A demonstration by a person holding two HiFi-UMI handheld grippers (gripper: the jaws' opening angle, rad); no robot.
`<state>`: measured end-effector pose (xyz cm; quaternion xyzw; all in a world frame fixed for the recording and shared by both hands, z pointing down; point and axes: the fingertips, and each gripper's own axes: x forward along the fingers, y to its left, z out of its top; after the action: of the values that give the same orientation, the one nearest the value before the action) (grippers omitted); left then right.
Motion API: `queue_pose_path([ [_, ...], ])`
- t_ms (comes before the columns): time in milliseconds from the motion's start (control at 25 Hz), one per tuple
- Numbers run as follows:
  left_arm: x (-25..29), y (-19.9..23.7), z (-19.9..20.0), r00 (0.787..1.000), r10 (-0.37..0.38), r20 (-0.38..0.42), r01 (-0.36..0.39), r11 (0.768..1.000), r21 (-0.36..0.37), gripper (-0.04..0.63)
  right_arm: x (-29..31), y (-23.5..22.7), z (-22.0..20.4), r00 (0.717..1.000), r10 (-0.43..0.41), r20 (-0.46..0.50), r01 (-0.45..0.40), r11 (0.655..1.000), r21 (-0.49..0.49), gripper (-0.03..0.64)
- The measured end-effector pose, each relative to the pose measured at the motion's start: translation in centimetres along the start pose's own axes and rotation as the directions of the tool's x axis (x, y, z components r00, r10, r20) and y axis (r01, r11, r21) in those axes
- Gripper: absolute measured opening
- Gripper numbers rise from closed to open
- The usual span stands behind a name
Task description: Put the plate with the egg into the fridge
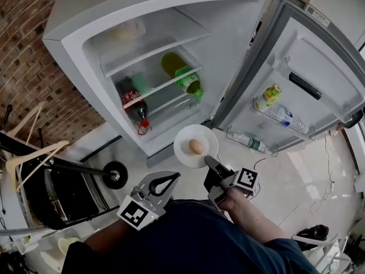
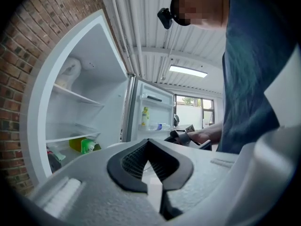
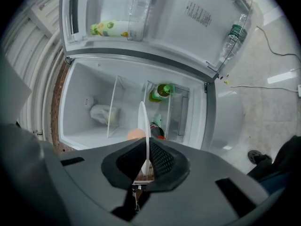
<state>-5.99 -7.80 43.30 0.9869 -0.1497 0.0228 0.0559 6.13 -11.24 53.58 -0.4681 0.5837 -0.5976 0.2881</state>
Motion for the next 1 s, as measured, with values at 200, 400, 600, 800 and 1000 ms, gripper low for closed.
queue_pose_path([
  [200,0.3,2.2,0.3,1.000,0.024,0.016,-0.024,1.000,-0.002,-0.002,2.9,0.9,1.0,1.000,0.011,-0.019,-0.011,1.000,-0.009,0.019],
  [400,1.6,3.2,0.2,0.995,0.103,0.014,-0.103,0.995,-0.013,-0.002,4.9,1.2,2.0,0.994,0.014,-0.113,-0.016,1.000,-0.023,0.018],
  [600,3.0,4.7,0.7,0.983,0.185,0.006,-0.184,0.983,-0.025,-0.002,7.2,1.5,3.9,0.982,0.012,-0.187,-0.019,0.999,-0.033,0.018],
  [800,4.5,5.6,0.6,0.974,0.227,0.009,-0.227,0.973,-0.032,-0.002,10.0,1.8,6.2,0.981,0.019,-0.195,-0.026,0.999,-0.029,0.020],
  [1000,4.9,6.7,0.8,0.965,0.261,0.006,-0.261,0.965,-0.026,-0.002,13.0,3.0,8.1,0.980,0.050,-0.191,-0.056,0.998,-0.022,0.019],
])
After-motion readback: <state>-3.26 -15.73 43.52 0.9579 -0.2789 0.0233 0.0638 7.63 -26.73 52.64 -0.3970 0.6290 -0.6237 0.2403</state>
